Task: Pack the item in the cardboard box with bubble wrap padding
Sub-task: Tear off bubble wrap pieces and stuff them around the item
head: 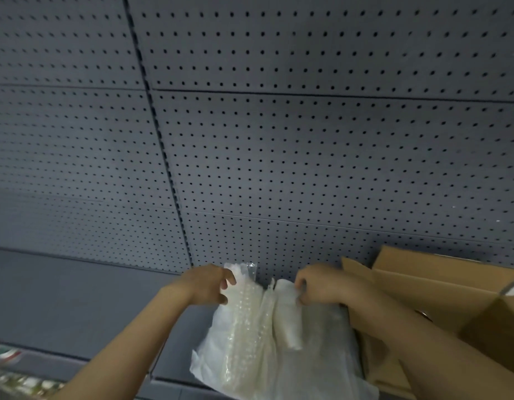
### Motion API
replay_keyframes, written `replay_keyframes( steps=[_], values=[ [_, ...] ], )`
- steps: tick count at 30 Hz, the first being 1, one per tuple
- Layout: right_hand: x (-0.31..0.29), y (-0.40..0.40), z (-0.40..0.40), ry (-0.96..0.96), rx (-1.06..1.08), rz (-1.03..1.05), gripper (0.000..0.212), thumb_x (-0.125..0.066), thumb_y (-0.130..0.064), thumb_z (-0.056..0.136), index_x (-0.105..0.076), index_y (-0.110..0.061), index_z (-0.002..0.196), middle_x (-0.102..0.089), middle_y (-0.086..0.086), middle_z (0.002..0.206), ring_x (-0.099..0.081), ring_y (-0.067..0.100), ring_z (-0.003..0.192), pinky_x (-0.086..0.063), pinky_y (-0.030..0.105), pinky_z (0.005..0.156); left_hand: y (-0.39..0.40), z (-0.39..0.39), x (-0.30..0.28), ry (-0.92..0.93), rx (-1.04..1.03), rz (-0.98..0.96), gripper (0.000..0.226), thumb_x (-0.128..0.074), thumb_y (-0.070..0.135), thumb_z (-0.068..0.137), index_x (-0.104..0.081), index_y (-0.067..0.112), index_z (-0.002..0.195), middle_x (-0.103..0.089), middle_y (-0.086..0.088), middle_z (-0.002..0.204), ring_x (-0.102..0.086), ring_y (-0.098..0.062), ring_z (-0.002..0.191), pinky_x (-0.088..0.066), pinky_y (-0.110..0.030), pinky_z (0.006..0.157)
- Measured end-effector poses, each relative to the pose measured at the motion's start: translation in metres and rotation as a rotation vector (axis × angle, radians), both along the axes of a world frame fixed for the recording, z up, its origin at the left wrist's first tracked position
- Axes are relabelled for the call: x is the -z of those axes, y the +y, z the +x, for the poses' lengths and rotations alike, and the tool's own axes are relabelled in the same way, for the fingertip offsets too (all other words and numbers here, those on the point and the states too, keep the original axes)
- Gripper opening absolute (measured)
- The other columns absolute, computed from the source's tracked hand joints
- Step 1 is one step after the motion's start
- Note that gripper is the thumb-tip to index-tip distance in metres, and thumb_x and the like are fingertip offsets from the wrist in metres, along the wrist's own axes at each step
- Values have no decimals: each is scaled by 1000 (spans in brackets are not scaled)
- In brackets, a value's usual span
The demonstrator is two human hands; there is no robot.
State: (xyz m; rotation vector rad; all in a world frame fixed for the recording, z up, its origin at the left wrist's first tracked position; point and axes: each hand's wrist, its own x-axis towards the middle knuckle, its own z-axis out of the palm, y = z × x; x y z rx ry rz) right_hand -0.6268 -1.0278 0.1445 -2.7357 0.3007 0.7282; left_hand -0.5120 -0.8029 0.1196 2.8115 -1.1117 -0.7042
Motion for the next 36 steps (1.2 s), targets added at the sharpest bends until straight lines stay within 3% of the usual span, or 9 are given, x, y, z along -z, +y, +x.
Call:
replay_keyframes(
  steps=[4,9,11,13,16,19,24,30,36],
  values=[
    [24,19,14,54,7,21,40,-62,-31,90,-62,-7,122,-61,12,128,-59,27,115,-47,36,97,15,4,11,36,-49,14,47,-66,30,88,-53,27,132,-62,5,127,-59,-14,114,-48,-30,96],
    [65,41,32,156,90,34,35,-60,-29,88,-66,-6,114,-62,4,92,-59,18,79,-42,23,57,40,19,25,67,-83,41,48,-65,30,88,-51,25,134,-61,5,128,-58,-14,116,-44,-27,93],
    [81,50,37,154,146,52,39,-57,-33,90,-63,-5,117,-65,6,94,-62,18,81,-48,25,65,49,29,33,80,-76,56,48,-64,31,89,-50,25,135,-61,4,129,-58,-15,116,-44,-28,93],
    [97,64,40,172,205,48,50,-51,-41,94,-56,-4,127,-64,10,122,-61,23,108,-48,27,89,58,40,39,96,-59,59,48,-63,31,90,-50,24,136,-59,3,130,-57,-16,117,-44,-28,94],
    [120,91,43,249,314,80,66,-38,-53,97,-45,0,137,-52,13,140,-52,25,125,-42,27,102,70,58,48,131,-15,66,47,-60,29,92,-48,24,137,-57,2,132,-56,-17,118,-43,-28,95],
    [141,120,52,193,455,69,75,-36,-58,94,-40,2,139,-50,13,140,-52,25,125,-43,28,101,82,76,54,146,23,66,48,-57,27,93,-45,24,140,-54,2,136,-53,-16,121,-41,-26,97],
    [168,177,68,99,626,-187,97,-38,-61,92,10,1,150,-26,23,153,-44,36,132,-46,41,103,100,90,67,177,59,72,48,-51,28,96,-41,24,143,-48,0,142,-48,-18,127,-38,-27,102],
    [206,213,82,94,676,-318,100,-41,-56,92,28,-3,141,-9,28,155,-39,47,130,-38,59,105,110,82,83,250,77,87,43,-49,28,97,-45,21,139,-48,-5,143,-49,-24,127,-39,-31,102],
    [211,198,63,43,729,-286,106,-54,-44,84,23,0,141,-24,20,128,-53,26,102,-56,35,71,115,78,87,260,108,138,47,-46,31,99,-40,20,145,-43,-6,147,-45,-23,131,-36,-30,106]
  ],
)
